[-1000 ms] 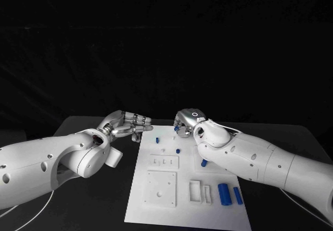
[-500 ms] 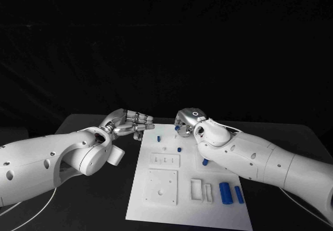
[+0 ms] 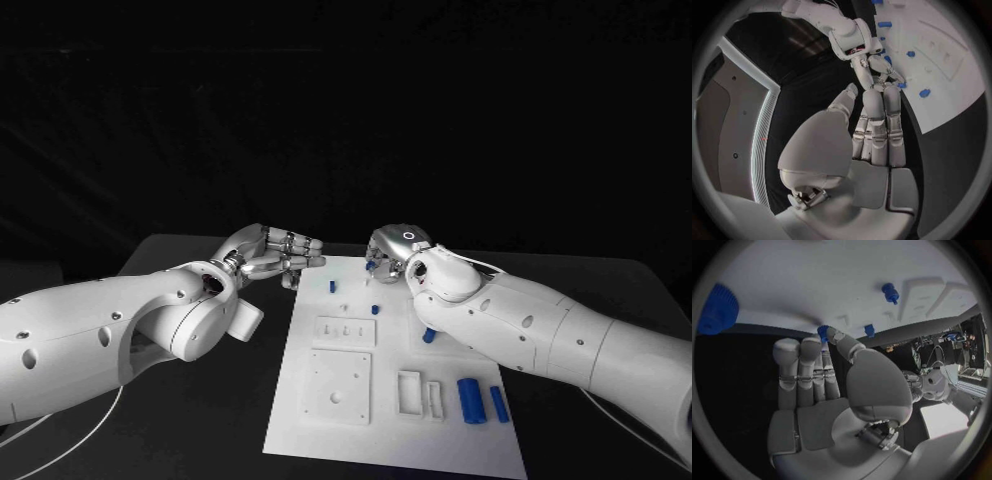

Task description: Assemble the parts on the task board

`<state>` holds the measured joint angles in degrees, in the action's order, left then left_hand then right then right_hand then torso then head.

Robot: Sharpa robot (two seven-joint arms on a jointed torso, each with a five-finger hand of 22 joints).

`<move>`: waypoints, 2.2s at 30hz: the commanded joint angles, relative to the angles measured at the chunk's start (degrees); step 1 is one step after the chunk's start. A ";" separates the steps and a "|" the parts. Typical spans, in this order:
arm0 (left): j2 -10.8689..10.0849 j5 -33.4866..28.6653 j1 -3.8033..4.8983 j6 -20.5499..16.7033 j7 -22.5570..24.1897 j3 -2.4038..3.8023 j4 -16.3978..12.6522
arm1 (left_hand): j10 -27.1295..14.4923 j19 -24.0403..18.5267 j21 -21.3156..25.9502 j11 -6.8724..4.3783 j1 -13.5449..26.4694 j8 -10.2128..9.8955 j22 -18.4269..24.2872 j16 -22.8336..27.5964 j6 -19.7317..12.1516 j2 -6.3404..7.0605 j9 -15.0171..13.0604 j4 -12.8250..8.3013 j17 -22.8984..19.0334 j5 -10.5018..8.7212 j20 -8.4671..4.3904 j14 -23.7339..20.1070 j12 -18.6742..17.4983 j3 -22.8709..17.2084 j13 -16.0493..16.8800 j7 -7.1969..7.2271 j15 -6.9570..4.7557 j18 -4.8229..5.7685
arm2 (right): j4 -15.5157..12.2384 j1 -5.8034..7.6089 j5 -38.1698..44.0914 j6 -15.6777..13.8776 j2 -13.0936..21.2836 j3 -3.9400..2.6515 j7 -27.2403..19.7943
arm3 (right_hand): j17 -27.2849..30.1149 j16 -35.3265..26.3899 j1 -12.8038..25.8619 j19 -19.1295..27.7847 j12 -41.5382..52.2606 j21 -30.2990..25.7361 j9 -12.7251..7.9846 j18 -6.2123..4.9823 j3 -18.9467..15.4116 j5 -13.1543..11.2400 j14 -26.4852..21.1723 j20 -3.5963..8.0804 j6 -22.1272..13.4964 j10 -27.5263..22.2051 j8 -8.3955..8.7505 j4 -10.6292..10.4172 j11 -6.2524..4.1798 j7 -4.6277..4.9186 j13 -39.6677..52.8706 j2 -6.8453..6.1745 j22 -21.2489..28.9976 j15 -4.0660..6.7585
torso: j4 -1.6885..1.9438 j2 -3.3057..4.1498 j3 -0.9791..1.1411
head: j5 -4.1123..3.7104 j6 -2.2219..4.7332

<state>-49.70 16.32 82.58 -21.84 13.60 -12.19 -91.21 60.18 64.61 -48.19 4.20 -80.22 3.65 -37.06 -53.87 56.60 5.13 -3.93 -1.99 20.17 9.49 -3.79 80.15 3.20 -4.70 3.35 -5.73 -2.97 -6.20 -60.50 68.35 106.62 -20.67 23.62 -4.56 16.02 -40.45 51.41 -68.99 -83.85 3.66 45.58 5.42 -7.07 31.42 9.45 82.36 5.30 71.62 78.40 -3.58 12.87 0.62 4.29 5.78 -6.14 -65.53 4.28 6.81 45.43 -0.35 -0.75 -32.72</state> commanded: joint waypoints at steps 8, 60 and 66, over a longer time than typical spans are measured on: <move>0.16 -0.42 0.15 -0.05 0.79 0.06 0.04 | -0.36 0.46 0.35 0.31 -0.44 -0.06 -0.27 -0.24 -0.08 0.20 -0.02 0.14 0.10 0.54 0.03 0.55 0.14 -0.21 0.07 -0.29 0.05 0.31 | 0.53 -0.08 -1.36 -0.11 0.22 0.08 0.06 | 0.33 -0.87 1.90 -2.49 -0.21 -2.08 -1.72 -1.07 -5.39 -2.28 0.25 -0.20 -8.15 -2.04 0.04 -2.20 0.51 -0.44 -0.77 -3.22 0.45 -0.43 | -0.19 -0.05 -0.01 | 0.18 0.19; -0.41 -1.43 0.14 0.82 1.27 0.03 3.12 | -0.28 0.66 0.27 0.29 -0.37 -0.06 -1.07 -1.06 -0.06 0.18 -0.01 -0.10 0.50 0.63 0.02 0.70 0.14 -0.37 0.06 -0.26 0.02 0.20 | -6.87 -0.19 -19.32 11.35 15.11 -6.49 -1.14 | -15.67 9.98 -3.06 -3.64 63.94 10.22 -1.44 0.30 -22.96 9.18 0.27 -0.31 -13.98 -1.75 -0.08 -7.71 -0.23 2.22 69.00 -3.54 -11.97 -0.33 | -3.08 -0.84 0.95 | 0.23 0.65; -0.36 -1.42 0.14 0.89 1.31 0.03 3.13 | -0.29 0.59 0.29 0.28 -0.22 -0.05 -1.44 -1.23 -0.04 0.15 -0.02 -0.12 0.53 0.63 0.01 0.60 0.14 -0.29 0.06 -0.24 0.01 0.22 | -5.70 -0.50 -18.53 11.28 14.01 -6.49 -1.12 | -15.76 9.93 -3.18 -3.65 64.02 10.15 -1.46 0.28 -23.67 8.39 0.29 -0.33 -14.18 -1.74 -0.04 -8.22 -0.22 2.23 68.99 -3.62 -12.08 -0.40 | -3.06 -0.87 0.94 | 0.20 0.46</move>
<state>-50.19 15.21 82.60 -21.73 14.08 -12.21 -88.00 59.98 65.03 -47.90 4.40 -80.22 3.65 -38.44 -54.77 56.60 5.13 -3.93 -1.99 20.61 9.82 -3.79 80.47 3.20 -4.70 3.34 -5.73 -3.05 -6.20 -66.37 67.90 87.32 -11.03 37.79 -11.03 14.71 -56.17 61.23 -71.50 -83.93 67.40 55.67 3.89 -6.57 7.98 18.19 82.46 5.41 57.94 76.39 -3.54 4.57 0.40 6.52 74.78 -9.68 -74.95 4.16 3.72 44.56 0.60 -0.54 -32.16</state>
